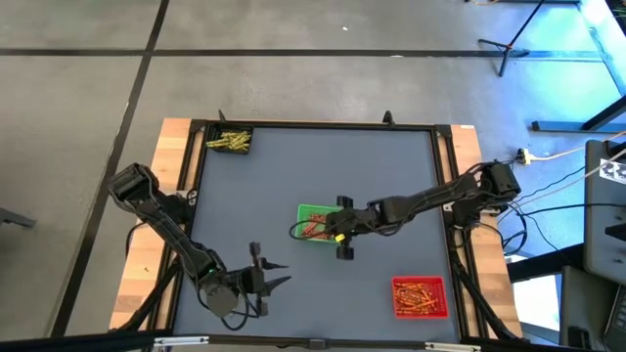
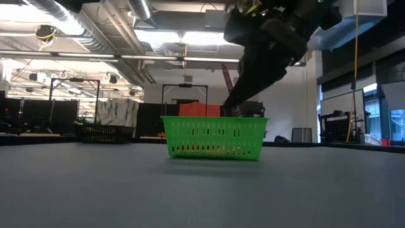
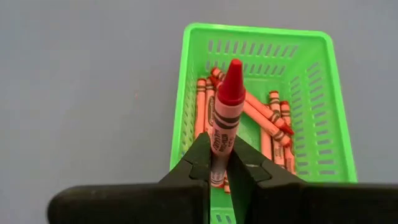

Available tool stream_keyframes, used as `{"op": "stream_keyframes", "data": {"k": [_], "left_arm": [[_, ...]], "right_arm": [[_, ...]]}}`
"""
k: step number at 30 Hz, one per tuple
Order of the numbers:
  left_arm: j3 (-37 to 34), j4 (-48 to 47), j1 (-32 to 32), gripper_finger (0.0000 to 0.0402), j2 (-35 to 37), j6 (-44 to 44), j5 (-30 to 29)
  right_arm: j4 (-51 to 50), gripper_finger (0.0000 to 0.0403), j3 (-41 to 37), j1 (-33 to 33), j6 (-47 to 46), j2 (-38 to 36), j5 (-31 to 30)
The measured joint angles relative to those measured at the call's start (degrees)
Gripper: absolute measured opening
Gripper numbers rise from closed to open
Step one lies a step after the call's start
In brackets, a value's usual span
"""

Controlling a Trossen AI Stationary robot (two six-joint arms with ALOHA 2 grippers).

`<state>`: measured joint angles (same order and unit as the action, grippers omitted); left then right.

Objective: Sort crayons
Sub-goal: Put the red crayon into the green bin, then put the green crayon into the black bin

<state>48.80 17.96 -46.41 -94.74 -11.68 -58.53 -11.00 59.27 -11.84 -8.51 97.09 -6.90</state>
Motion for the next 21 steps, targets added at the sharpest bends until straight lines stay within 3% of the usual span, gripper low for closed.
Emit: {"op": "stream_keyframes", "data": {"k": [10, 15, 21], "left_arm": [[0.0, 0.0, 0.2, 0.0112, 0.0, -0.3, 1.4], [0.0, 0.1, 0.2, 0.0111, 0.0, -0.4, 1.8], [0.0, 0.1, 0.2, 0.0111, 0.0, -1.8, 2.1]], "right_arm": [[0.6, 0.0034, 0.0, -0.1, -0.1, 3.4, -3.3], [0.5, 0.0094, 0.2, -0.1, -0.3, 3.5, -3.8], [-8.2, 0.0163, 5.4, -1.8, -0.3, 1.8, -1.6]]}}
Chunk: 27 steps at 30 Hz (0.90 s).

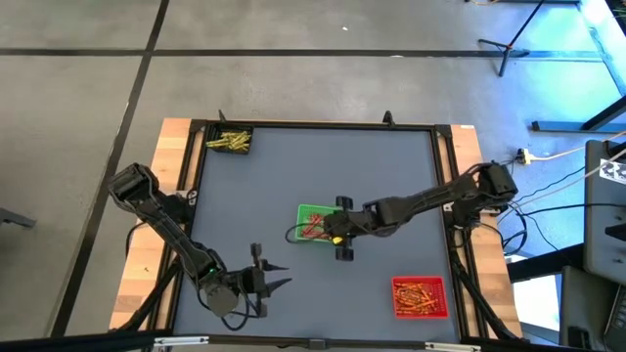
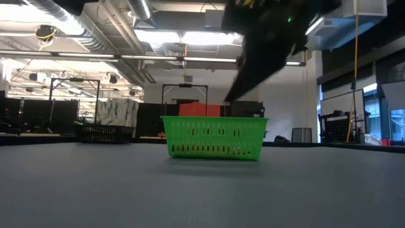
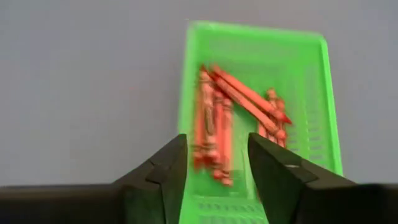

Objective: Sort crayons
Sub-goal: Put the green crayon into the black bin

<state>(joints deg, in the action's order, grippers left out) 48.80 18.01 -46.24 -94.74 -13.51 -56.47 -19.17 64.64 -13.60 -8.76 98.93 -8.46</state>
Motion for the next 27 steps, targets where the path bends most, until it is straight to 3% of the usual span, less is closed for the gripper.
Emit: {"op": "stream_keyframes", "data": {"k": [4, 7, 12, 17, 23, 27], "left_arm": [[0.0, -0.7, 0.0, 0.0111, 0.0, -2.3, 2.9], [1.0, -4.6, -0.4, 0.0111, 0.0, -6.6, 6.3], [8.3, -23.9, -0.7, 0.0104, 0.0, -22.0, 13.8], [15.4, -41.0, -1.5, 0.0092, -1.5, -41.2, 24.8], [17.1, -46.5, -5.0, 0.0081, -2.0, -60.6, 37.1], [16.8, -49.0, -7.5, 0.0078, -2.0, -72.5, 40.8]], "right_arm": [[-0.2, 0.0173, 1.0, -6.6, 1.0, -2.6, -5.1], [0.5, 0.0171, 0.6, -13.1, 2.9, -3.7, -13.9], [7.1, 0.017, -2.9, -21.7, 3.2, -3.8, -24.3], [17.5, 0.017, -8.0, -26.2, 3.0, -3.8, -26.1], [27.0, 0.017, -13.2, -27.7, 2.4, -3.8, -26.1], [26.6, 0.017, -13.9, -27.7, 0.0, -3.8, -26.1]]}}
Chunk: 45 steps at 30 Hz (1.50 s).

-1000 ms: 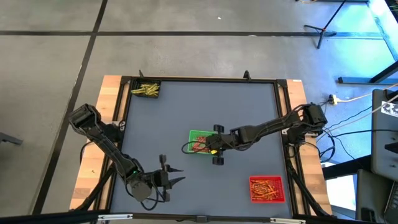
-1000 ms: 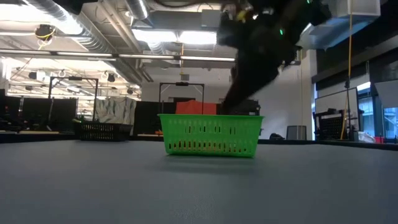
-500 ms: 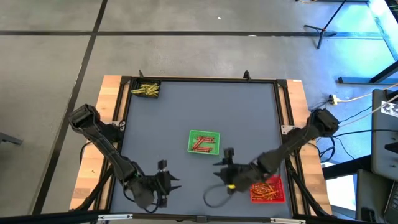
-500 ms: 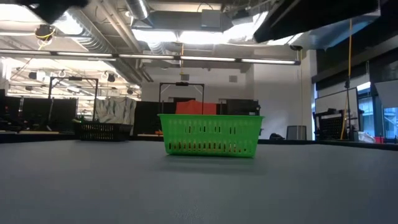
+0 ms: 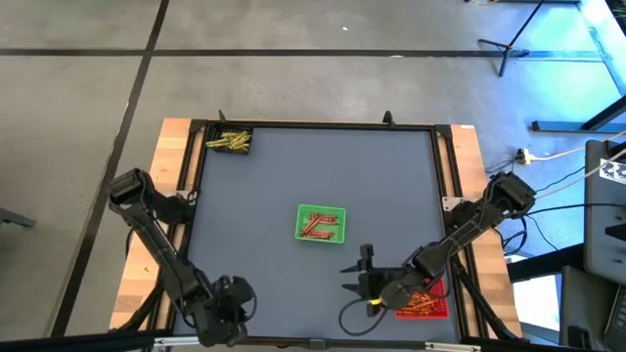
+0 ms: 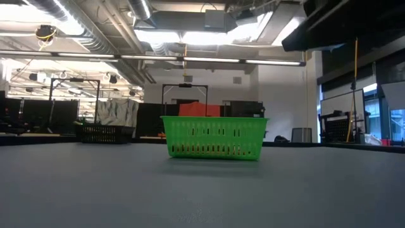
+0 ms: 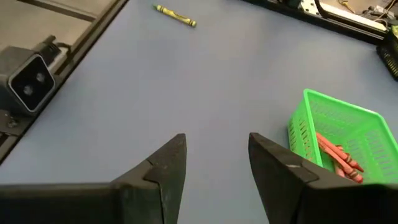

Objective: Sort crayons
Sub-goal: Put the green crayon into the black bin

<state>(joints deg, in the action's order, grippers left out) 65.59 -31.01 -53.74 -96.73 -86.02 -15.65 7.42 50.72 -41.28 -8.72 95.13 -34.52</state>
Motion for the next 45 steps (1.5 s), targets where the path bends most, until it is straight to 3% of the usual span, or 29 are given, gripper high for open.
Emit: {"op": "stream_keyframes", "data": {"k": [4, 7, 16, 24, 35, 39, 45], "left_arm": [[-1.2, 1.9, -2.1, 0.0077, -0.1, -4.1, -1.1], [-1.7, -1.8, -1.8, 0.0084, -0.1, -8.6, -0.1], [-1.7, -5.8, -0.4, 0.0149, -1.0, -13.0, 1.4], [-1.7, -7.2, 2.2, 0.0149, -6.3, -14.0, 10.0], [-1.6, -9.9, 1.7, 0.0149, -9.5, -17.6, 8.9], [-1.5, -10.0, 2.0, 0.0133, -10.4, -17.0, 9.6], [-1.6, -9.6, 2.0, 0.006, -10.2, -15.5, 7.9]], "right_arm": [[0.2, 0.017, 0.0, 0.0, -0.1, 0.3, 0.7], [0.1, 0.017, 0.0, 0.0, -0.2, 0.4, 1.1], [0.1, 0.017, 0.0, 0.0, -0.1, 0.4, 1.1], [0.1, 0.017, 0.0, 0.0, -0.1, 0.4, 1.1], [0.1, 0.017, 0.0, 0.0, -0.1, 0.4, 1.1], [0.1, 0.017, 0.1, 0.0, -0.1, 0.4, 1.1], [0.1, 0.017, 0.1, 0.0, -0.3, 0.4, 1.1]]}}
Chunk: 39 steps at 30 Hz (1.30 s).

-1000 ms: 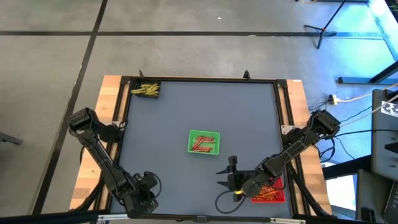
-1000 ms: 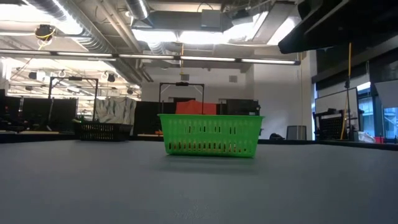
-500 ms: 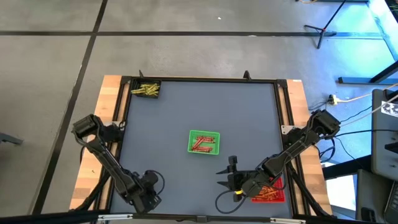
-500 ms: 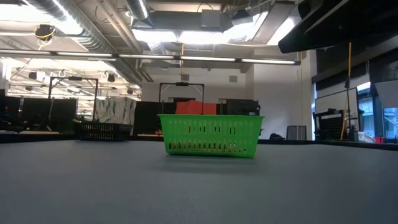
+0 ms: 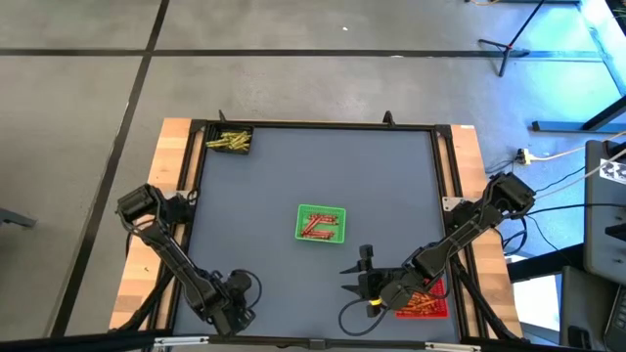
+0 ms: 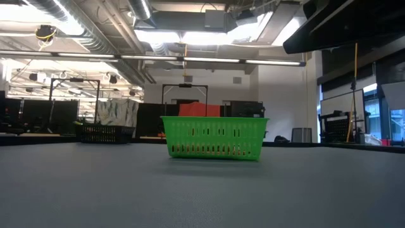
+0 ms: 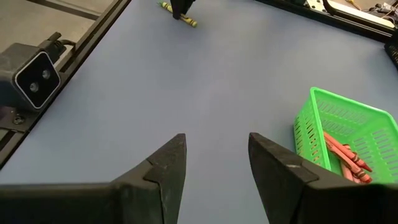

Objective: Sort crayons
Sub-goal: Put the green crayon into the black bin

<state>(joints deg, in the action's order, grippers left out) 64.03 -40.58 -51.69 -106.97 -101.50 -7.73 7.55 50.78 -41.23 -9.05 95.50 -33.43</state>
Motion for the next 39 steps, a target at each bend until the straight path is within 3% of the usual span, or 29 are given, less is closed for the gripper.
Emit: {"op": "stream_keyframes", "data": {"k": [5, 9, 20, 25, 29, 39], "left_arm": [[-0.1, 0.0, 0.0, 0.0008, 0.3, 0.8, -0.2], [-0.3, -0.6, 0.0, 0.0011, 1.9, 1.6, -1.0], [-0.3, -10.5, 5.6, 0.0013, 15.4, 13.6, -13.2], [-0.2, -16.2, 12.3, 0.0013, 22.3, 25.2, -19.2], [-0.2, -21.2, 19.7, 0.0013, 27.5, 35.1, -20.8], [-0.2, -28.2, 44.3, 0.0013, 34.8, 62.4, -23.6]], "right_arm": [[0.0, 0.017, 0.0, 0.0, -0.2, 0.0, 0.0], [0.0, 0.017, 0.0, 0.0, -0.2, 0.0, 0.2], [0.1, 0.017, 0.0, 0.0, -0.3, 0.0, 3.5], [0.1, 0.017, 0.0, 0.3, 0.8, 0.0, 2.5], [0.1, 0.017, 0.0, 1.9, 3.7, 0.0, 3.0], [-2.8, 0.017, 0.0, 9.9, 9.2, 0.0, 7.2]]}}
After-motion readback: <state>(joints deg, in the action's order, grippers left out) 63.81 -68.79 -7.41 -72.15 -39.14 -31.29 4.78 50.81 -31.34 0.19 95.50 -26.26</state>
